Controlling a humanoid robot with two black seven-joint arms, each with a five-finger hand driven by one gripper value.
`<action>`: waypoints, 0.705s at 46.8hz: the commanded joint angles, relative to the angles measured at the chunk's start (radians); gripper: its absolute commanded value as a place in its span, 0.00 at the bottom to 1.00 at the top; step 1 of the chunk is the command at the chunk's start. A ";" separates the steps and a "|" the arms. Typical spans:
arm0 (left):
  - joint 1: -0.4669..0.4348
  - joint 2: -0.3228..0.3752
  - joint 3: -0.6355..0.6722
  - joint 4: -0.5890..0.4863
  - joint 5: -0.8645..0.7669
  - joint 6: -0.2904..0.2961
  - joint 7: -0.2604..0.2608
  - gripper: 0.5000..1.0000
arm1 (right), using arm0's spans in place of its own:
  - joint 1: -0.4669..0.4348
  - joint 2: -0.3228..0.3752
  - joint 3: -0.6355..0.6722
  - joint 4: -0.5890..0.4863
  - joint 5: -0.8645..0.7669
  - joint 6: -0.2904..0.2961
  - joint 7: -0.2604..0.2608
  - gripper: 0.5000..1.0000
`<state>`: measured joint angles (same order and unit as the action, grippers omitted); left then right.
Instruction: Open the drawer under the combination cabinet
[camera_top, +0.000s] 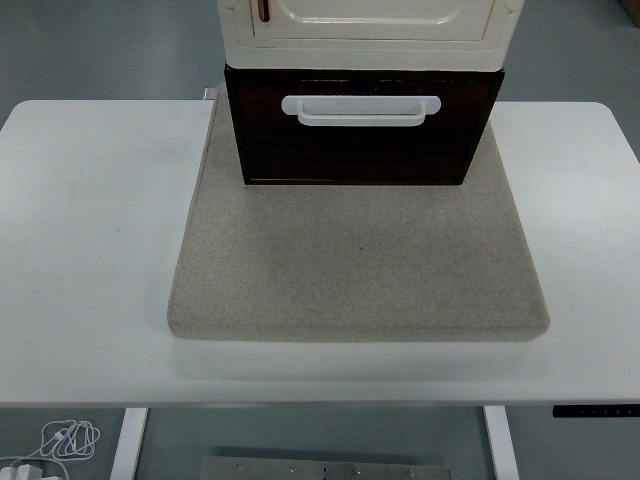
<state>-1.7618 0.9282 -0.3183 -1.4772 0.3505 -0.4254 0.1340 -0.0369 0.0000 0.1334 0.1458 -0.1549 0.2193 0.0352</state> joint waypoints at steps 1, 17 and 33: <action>-0.016 0.014 0.039 -0.021 0.010 -0.033 0.027 1.00 | 0.000 0.000 0.000 0.000 0.000 0.000 0.000 0.85; -0.196 -0.040 0.476 -0.018 0.008 -0.085 0.039 1.00 | 0.000 0.000 0.000 0.000 0.000 0.000 0.000 0.85; -0.197 -0.238 0.568 0.095 0.010 -0.053 0.087 1.00 | 0.000 0.000 0.000 0.001 0.000 0.000 0.000 0.85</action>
<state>-1.9588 0.7317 0.2492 -1.4220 0.3606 -0.4804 0.2029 -0.0367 0.0000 0.1335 0.1459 -0.1549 0.2193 0.0352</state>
